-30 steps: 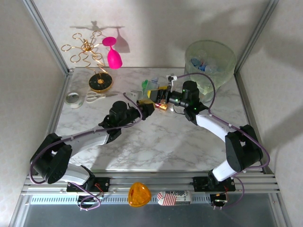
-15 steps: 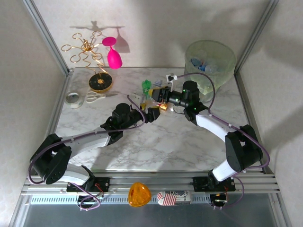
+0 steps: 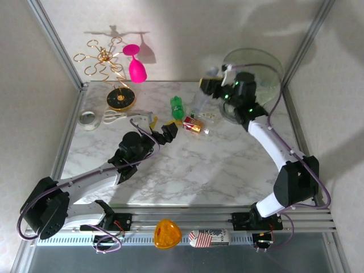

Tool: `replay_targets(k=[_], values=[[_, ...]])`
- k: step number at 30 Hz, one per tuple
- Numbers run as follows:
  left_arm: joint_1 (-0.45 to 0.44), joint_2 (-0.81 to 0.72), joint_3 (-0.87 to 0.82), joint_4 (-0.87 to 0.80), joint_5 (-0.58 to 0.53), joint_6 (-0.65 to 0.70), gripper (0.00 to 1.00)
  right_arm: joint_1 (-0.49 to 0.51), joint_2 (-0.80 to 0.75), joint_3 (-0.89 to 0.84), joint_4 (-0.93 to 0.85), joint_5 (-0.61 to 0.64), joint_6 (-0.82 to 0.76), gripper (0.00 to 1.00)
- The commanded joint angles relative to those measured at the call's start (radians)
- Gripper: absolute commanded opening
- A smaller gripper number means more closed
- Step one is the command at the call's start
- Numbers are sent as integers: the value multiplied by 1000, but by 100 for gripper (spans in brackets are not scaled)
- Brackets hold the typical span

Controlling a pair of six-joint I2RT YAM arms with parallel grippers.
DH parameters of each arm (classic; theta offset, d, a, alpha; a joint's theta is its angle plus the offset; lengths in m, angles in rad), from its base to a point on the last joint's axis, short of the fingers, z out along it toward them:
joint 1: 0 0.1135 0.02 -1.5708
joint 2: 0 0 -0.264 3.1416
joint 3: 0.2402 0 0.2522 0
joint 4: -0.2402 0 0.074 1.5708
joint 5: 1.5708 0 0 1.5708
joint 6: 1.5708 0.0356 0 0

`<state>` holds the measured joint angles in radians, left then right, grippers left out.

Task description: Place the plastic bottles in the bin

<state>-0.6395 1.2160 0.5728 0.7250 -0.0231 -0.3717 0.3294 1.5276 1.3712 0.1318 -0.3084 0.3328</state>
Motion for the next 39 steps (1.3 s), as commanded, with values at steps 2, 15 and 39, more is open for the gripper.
replay_targets(k=[2, 15, 39], values=[[32, 19, -30, 20, -45, -80, 99, -79, -22, 160, -58, 163, -70, 52], [127, 15, -132, -8, -120, -219, 100, -191, 156, 323, 188, 507, -87, 52], [135, -24, -141, -55, -117, -210, 100, -267, 417, 548, -113, 427, 105, 98]])
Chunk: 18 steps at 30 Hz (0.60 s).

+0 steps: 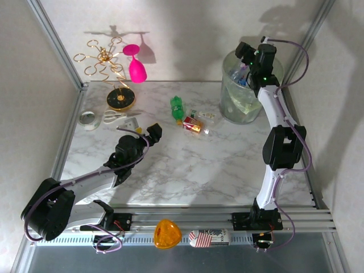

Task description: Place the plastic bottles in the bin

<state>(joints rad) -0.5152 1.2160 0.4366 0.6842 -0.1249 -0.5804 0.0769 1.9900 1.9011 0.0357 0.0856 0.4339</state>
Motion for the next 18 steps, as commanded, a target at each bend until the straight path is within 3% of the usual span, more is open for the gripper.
replay_targets(k=[1, 11, 18], values=[[11, -25, -6, -15, -16, 0, 100, -17, -62, 4, -15, 43, -2, 99], [23, -30, 3, -15, -30, 9, 100, -23, -306, -201, 43, 117, -87, 99], [27, -30, 20, -16, -54, 8, 100, -4, -479, -393, 74, -73, -101, 99]])
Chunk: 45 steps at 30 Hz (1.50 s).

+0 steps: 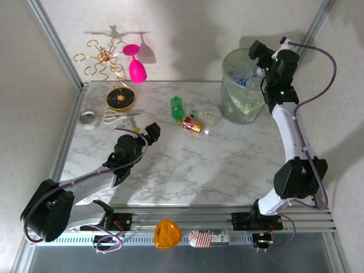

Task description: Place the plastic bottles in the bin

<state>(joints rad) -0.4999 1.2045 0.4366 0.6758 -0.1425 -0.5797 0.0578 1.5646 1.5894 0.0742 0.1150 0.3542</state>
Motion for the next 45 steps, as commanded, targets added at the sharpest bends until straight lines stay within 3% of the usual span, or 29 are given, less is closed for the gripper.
replay_targets(k=[1, 10, 16, 24, 32, 40, 45], values=[[13, -19, 21, -8, -43, 5, 100, 20, -74, -119, 47, -139, -20, 99], [36, -33, 12, -41, -111, -49, 100, 155, -228, -450, 87, -397, 0, 99], [53, -57, -18, -48, -138, -107, 100, 302, -188, -513, -12, -491, -100, 99], [58, -59, -17, -41, -137, -152, 100, 431, 51, -357, -258, -376, -310, 99], [58, -80, -38, -47, -139, -178, 100, 503, 342, -83, -534, -140, -538, 99], [58, -79, -56, -33, -138, -196, 100, 544, 542, 80, -613, 67, -615, 99], [60, -72, -57, -34, -141, -192, 99, 571, 606, 119, -630, 86, -657, 96]])
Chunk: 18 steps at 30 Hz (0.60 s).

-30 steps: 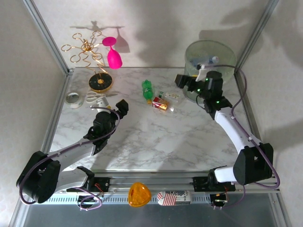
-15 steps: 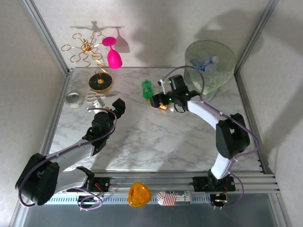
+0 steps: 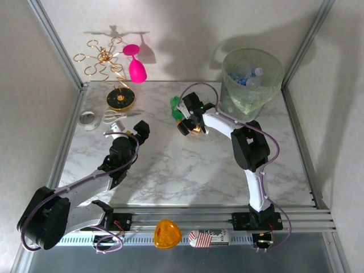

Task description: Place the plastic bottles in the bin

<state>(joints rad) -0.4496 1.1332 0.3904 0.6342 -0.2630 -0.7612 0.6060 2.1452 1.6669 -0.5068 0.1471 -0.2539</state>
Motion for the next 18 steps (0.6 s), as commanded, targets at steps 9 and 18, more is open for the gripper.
replay_targets(k=[9, 18], values=[[9, 8, -14, 16, -25, -13, 100, 46, 89, 49, -69, 96, -68, 85], [11, 2, -18, 15, -31, -10, 100, 45, 93, 44, -73, 100, -70, 70]])
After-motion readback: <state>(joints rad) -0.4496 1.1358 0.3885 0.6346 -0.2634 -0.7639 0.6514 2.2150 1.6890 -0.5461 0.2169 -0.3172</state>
